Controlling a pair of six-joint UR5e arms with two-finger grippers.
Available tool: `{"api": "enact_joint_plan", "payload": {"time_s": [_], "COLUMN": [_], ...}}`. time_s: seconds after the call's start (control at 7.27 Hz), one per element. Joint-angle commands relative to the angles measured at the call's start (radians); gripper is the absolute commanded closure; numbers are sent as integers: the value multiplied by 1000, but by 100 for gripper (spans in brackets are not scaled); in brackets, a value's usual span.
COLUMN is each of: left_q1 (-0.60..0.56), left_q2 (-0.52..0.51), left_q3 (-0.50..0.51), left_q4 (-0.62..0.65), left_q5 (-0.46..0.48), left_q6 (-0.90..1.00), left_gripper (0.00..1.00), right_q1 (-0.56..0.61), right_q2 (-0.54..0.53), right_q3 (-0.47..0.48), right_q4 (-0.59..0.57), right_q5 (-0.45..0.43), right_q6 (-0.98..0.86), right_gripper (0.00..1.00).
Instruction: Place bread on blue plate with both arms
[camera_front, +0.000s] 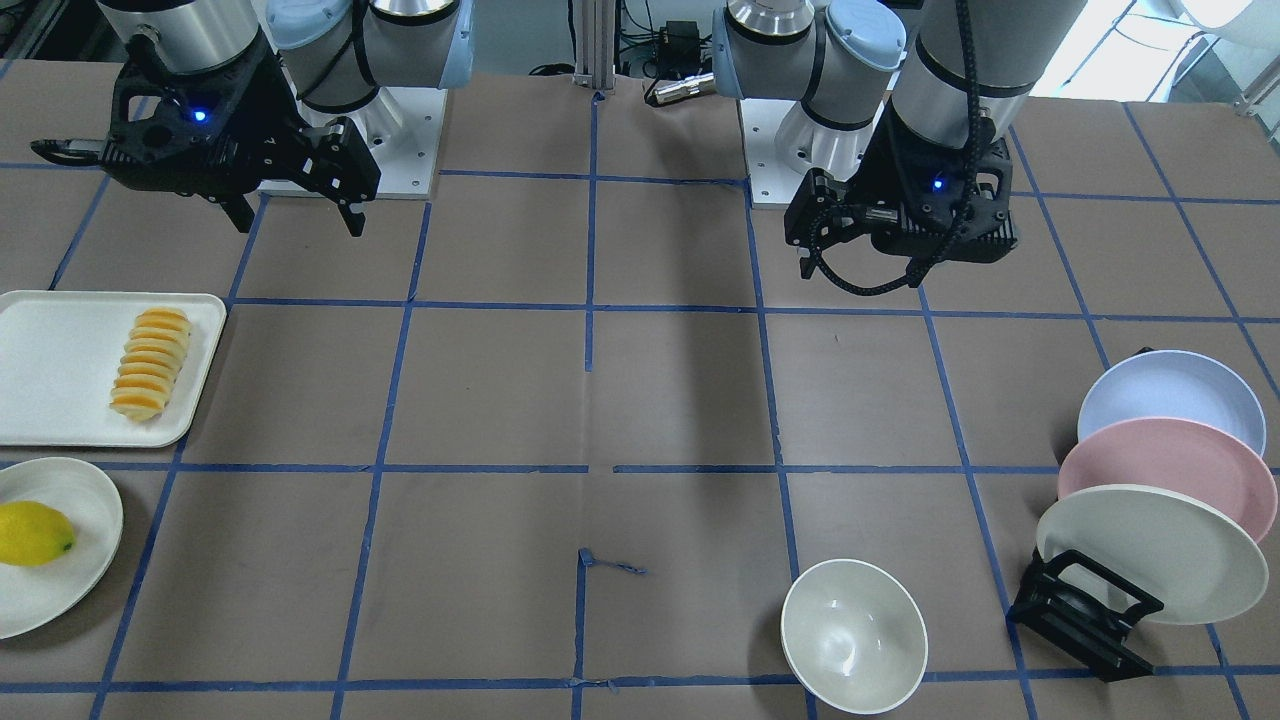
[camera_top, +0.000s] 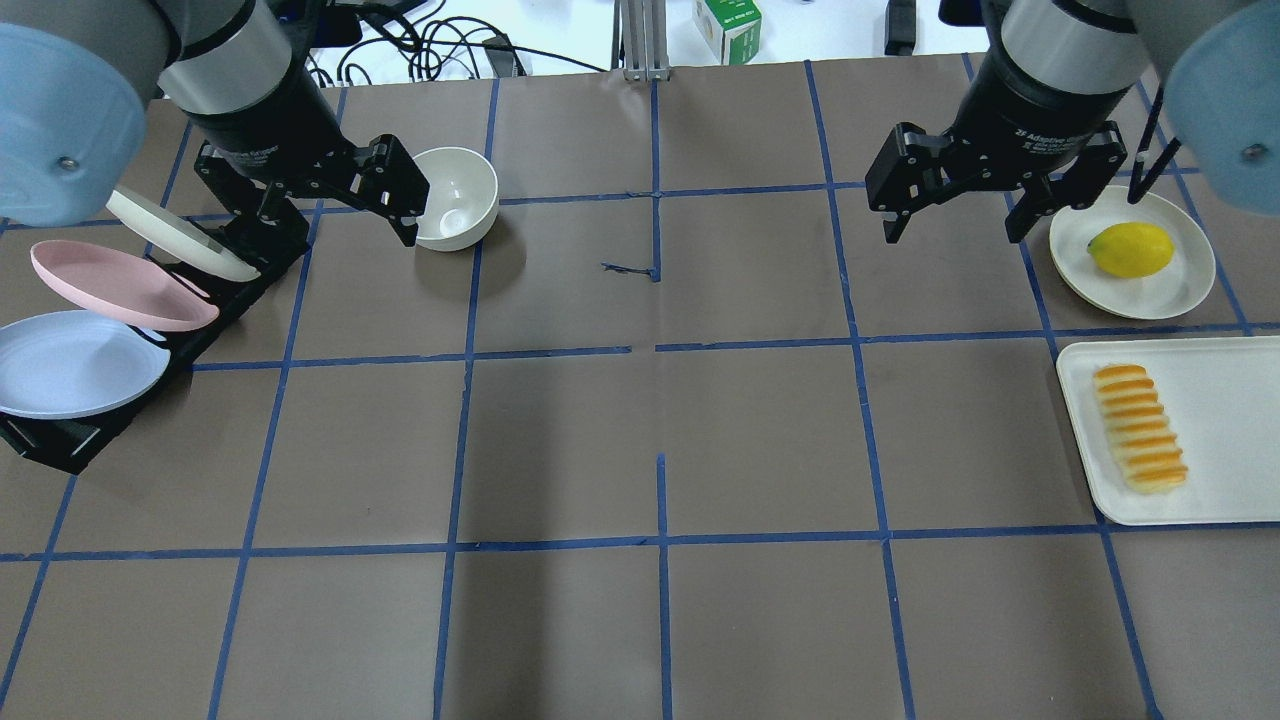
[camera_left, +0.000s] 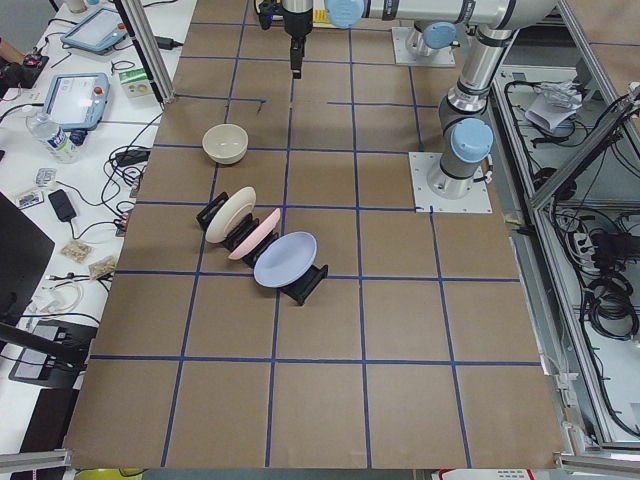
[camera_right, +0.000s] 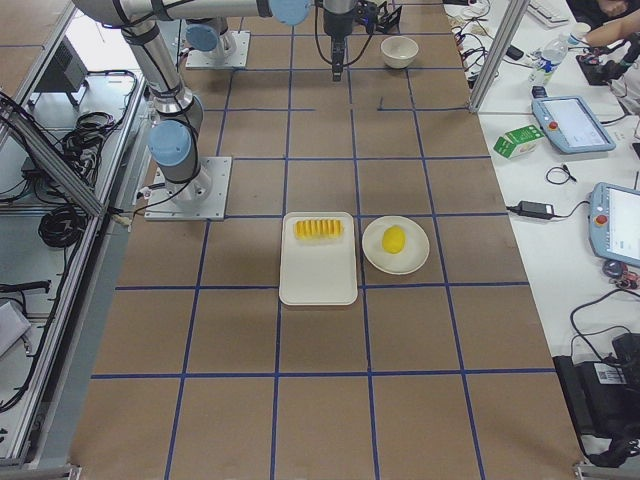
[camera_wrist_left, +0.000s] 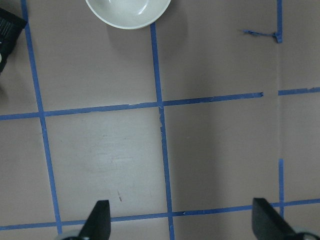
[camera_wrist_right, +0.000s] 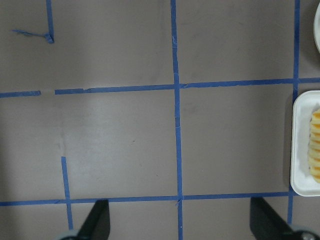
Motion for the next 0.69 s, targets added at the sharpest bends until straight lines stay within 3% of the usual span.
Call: {"api": "enact_joint_plan", "payload": {"time_s": [0.0, 0.55], "left_q1": [0, 9], "left_q2": [-1, 13], "left_q3": [3, -6], "left_q4": [2, 8], "left_q5": [2, 5], "left_q6": [0, 21], "left_gripper": [0, 0], "right_q1": [0, -5], "right_q2": [0, 5], "right_q3": [1, 2], "right_q4": [1, -7], "right_q5": [-2, -10], "right_q6": [0, -20], "right_gripper": [0, 0]}}
